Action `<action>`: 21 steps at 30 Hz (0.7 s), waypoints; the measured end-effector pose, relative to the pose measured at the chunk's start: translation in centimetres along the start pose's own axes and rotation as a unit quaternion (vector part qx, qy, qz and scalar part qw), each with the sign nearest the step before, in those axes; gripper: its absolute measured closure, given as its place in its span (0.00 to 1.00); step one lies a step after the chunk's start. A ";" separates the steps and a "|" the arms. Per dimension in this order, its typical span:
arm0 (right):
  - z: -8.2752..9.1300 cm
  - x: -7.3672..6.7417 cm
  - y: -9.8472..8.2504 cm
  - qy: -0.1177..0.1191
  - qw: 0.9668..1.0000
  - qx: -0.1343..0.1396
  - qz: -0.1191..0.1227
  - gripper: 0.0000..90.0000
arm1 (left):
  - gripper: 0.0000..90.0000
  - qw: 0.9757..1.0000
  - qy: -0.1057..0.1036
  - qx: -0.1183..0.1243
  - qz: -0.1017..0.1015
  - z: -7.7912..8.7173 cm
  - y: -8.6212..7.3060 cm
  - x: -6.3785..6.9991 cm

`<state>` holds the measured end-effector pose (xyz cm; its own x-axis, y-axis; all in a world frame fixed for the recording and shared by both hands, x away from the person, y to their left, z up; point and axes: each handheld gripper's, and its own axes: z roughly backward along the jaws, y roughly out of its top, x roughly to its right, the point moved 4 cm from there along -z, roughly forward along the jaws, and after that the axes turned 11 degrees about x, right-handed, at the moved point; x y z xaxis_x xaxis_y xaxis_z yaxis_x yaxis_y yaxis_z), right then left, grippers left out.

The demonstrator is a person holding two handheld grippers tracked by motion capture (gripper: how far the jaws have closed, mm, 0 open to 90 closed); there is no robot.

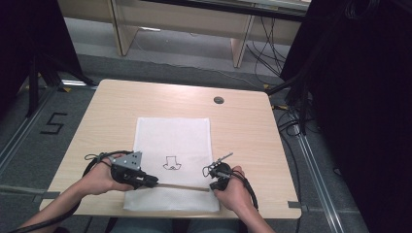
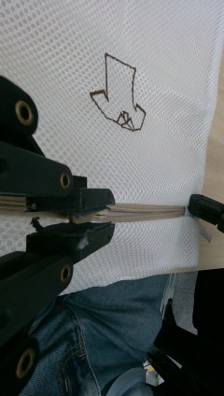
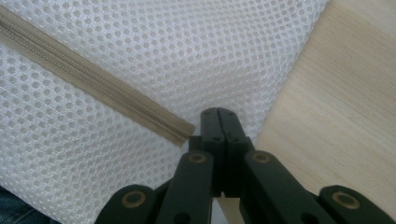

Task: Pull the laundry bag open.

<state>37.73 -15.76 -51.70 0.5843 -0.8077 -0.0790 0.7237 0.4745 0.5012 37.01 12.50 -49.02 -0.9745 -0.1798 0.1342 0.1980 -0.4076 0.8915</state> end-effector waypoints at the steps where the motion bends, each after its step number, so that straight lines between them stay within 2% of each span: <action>1: -0.1 0.1 0.0 0.002 1.000 0.006 0.009 1.00 | 0.91 1.000 0.001 -0.004 -0.003 0.2 0.0 -0.2; 3: -0.1 0.1 0.0 0.002 1.000 0.006 0.010 1.00 | 0.91 1.000 0.000 0.007 0.006 0.2 0.1 -0.1; 4: 0.0 0.0 0.0 0.000 1.000 0.000 0.003 1.00 | 0.91 1.000 0.003 0.001 -0.002 0.2 0.1 -0.3; 7: 0.0 0.0 0.0 0.001 1.000 0.001 0.000 1.00 | 0.91 1.000 0.000 0.008 0.004 0.3 0.1 -0.2; 12: 0.1 0.0 0.0 -0.004 1.000 -0.002 -0.003 1.00 | 0.91 1.000 0.002 0.000 -0.003 0.5 0.1 -0.3; 15: 0.0 -0.1 0.0 -0.002 1.000 0.000 0.002 1.00 | 0.91 1.000 0.001 0.014 0.008 1.1 0.0 -0.3; 17: 0.0 0.0 0.0 0.000 1.000 0.002 0.005 1.00 | 0.91 1.000 0.009 0.014 0.009 1.4 -0.2 -0.4; 19: -0.1 0.1 0.0 0.000 1.000 0.002 0.009 1.00 | 0.91 1.000 0.007 0.010 0.004 1.6 -0.2 -0.5; 21: 0.0 -0.1 0.0 -0.005 1.000 -0.003 -0.003 1.00 | 0.91 1.000 0.007 0.015 0.005 1.6 -0.1 -0.5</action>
<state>37.66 -15.72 -51.66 0.5757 -0.8144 -0.0726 0.7295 0.4715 0.4955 37.29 14.05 -48.52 -0.9708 -0.1968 0.1371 0.2041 -0.3778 0.9031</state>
